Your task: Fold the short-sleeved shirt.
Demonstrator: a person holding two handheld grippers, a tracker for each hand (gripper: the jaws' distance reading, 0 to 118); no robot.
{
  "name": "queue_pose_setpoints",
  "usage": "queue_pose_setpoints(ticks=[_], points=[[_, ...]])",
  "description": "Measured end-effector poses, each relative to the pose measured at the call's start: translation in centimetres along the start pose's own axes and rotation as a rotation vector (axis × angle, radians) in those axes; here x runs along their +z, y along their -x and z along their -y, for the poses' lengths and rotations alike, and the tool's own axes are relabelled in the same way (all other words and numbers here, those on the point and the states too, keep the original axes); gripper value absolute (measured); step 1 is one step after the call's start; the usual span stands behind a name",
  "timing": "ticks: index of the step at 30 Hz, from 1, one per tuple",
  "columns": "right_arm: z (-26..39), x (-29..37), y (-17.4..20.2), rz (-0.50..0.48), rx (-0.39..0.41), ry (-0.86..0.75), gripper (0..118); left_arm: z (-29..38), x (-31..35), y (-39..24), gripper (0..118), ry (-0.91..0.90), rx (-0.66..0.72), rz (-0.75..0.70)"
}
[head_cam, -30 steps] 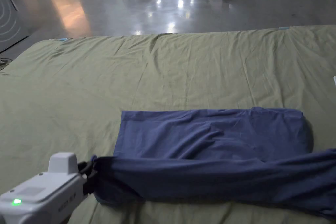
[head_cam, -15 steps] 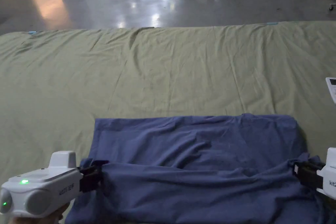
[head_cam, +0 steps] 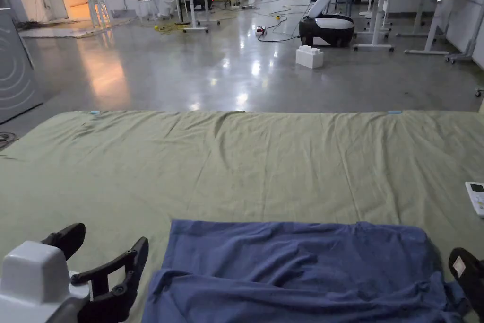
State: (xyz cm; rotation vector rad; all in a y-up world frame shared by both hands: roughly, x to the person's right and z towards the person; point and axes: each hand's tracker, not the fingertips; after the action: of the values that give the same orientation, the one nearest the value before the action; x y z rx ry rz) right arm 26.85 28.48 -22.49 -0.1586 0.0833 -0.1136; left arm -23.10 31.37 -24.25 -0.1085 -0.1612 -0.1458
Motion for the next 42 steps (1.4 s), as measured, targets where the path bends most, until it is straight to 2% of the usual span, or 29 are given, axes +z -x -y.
queue_pose_setpoints(ticks=[2,3,4,6,7,8,9,10,12,17,21,23,25,26,27,29,30,31,33,34,36,37,38,40,41,42], points=[[-0.2,2.3,1.9,0.036,0.05,-0.022,66,-0.7,2.4,-1.2,78,-0.012,0.034,-0.008],[-0.3,3.4,2.9,0.059,0.087,-0.035,62,-0.9,3.8,-1.6,70,-0.031,0.053,0.006],[0.0,3.7,3.3,0.072,0.128,-0.053,52,-0.8,5.0,-2.0,53,-0.055,0.075,0.018],[0.6,5.4,4.1,0.064,0.103,-0.035,27,-0.6,6.4,-2.8,23,-0.038,0.073,0.009],[0.7,6.2,4.5,0.067,0.106,-0.03,16,-0.4,7.1,-3.3,11,-0.03,0.068,-0.013],[0.9,6.6,5.0,0.074,0.12,-0.027,14,-0.2,7.6,-3.7,7,-0.015,0.05,-0.03],[0.9,7.2,5.3,0.072,0.148,-0.027,14,0.3,8.1,-3.6,6,-0.008,0.043,-0.032],[1.2,7.6,5.5,0.072,0.137,-0.013,8,0.4,8.6,-3.6,3,-0.001,0.034,-0.035],[1.6,8.2,5.9,0.069,0.139,0.004,2,0.9,9.3,-3.9,2,0.008,0.065,-0.002],[1.8,8.6,6.5,0.056,0.169,0.001,0,1.1,9.2,-3.7,0,0.016,0.057,-0.013],[1.7,8.0,6.2,0.043,0.105,0.012,0,1.3,8.4,-3.3,0,0.032,0.088,0.0],[1.9,7.8,5.5,0.046,0.003,-0.004,0,1.6,8.0,-3.2,0,0.04,0.104,0.003],[2.4,7.7,4.4,0.061,-0.198,-0.056,0,1.8,7.6,-3.1,0,0.055,0.094,0.001],[2.2,7.3,3.5,0.017,-0.245,-0.088,0,2.0,7.4,-3.1,0,0.06,0.095,0.001],[3.3,6.4,2.5,-0.042,-0.466,0.057,0,2.1,7.2,-2.9,0,0.066,0.1,0.005],[4.1,6.0,1.2,-0.028,-0.582,0.016,0,2.2,6.6,-2.8,0,0.079,0.121,0.012],[4.6,5.9,1.1,-0.031,-0.598,0.01,0,2.4,6.2,-2.7,0,0.087,0.127,0.017],[4.7,5.7,0.9,-0.036,-0.565,0.015,0,2.8,5.8,-2.7,0,0.093,0.128,0.016],[4.6,5.8,0.9,-0.034,-0.429,0.033,0,3.7,4.5,-2.5,0,0.134,0.133,0.015],[4.5,5.6,0.9,-0.054,-0.397,0.065,0,4.5,3.4,-2.2,0,0.166,0.152,0.019],[4.2,5.5,1.6,-0.049,-0.341,0.075,0,6.9,1.1,-1.3,1,0.227,0.218,0.031],[4.1,5.5,1.8,-0.038,-0.282,0.059,0,8.2,-0.2,-0.9,10,0.274,0.266,0.038],[4.0,5.5,2.0,-0.033,-0.241,0.065,0,9.5,-1.5,-0.3,27,0.308,0.307,0.04],[3.7,5.3,2.7,-0.012,-0.143,0.078,0,12.2,-4.2,0.6,81,0.381,0.354,0.004],[3.7,5.2,2.8,-0.01,-0.113,0.088,0,13.1,-5.5,0.9,88,0.417,0.358,-0.009],[3.8,5.0,2.9,-0.017,-0.085,0.109,0,14.4,-7.1,1.3,88,0.458,0.344,-0.011]])
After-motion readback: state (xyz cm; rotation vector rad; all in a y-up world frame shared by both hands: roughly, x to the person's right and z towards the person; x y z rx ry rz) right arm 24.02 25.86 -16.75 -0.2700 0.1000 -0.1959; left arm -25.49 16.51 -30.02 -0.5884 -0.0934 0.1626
